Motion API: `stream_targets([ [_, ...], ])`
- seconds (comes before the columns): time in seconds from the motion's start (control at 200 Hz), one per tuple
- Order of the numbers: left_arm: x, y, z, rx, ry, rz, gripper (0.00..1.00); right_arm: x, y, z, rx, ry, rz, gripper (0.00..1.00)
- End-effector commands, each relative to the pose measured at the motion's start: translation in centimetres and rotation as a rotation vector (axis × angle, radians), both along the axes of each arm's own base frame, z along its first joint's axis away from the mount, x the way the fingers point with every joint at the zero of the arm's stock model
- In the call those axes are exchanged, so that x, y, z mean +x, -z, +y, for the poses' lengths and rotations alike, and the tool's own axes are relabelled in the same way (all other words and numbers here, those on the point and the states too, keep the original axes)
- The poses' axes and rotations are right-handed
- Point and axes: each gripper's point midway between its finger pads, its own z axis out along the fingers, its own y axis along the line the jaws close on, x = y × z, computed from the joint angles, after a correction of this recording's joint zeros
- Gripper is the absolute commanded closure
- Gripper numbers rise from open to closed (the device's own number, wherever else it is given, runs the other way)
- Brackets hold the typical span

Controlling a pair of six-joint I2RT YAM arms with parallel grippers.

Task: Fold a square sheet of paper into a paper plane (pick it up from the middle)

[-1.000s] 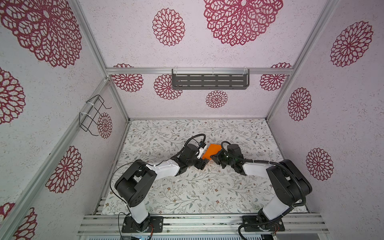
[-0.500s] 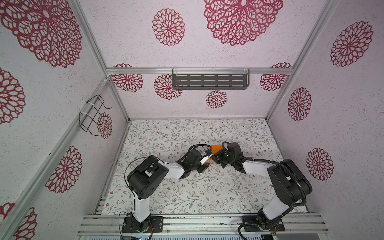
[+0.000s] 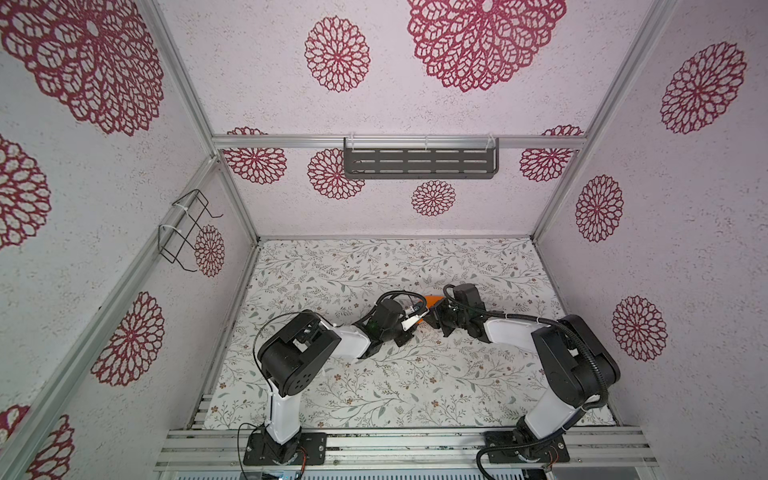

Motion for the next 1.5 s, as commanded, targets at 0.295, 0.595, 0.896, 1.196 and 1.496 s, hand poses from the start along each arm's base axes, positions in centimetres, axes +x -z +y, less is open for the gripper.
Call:
stream_targets([
  [0.295, -0.1, 0.2, -1.1, 0.014, 0.051, -0.015, 0.91, 0.5, -1.1, -1.2, -0.058, 0.042, -0.022, 0.6],
  [0.595, -0.5, 2.3, -1.0, 0.043, 0.06, 0.033, 0.96, 1.0, -2.3, -4.3, -0.175, 0.079, -0.098, 0.39],
  [0.896, -1.1, 2.6, -1.2, 0.024, 0.058, 0.103, 1.0, 1.2, -3.1, -8.5, -0.355, 0.116, -0.198, 0.3],
  [1.196, -1.3, 2.1, -1.4, 0.002, 0.047, 0.245, 1.0, 0.5, -2.7, -10.4, -0.429, 0.105, -0.251, 0.29],
  [1.496, -0.6, 1.1, -0.8, -0.078, -0.036, 0.423, 1.0, 0.2, -2.7, -11.6, -0.454, 0.101, -0.312, 0.29],
])
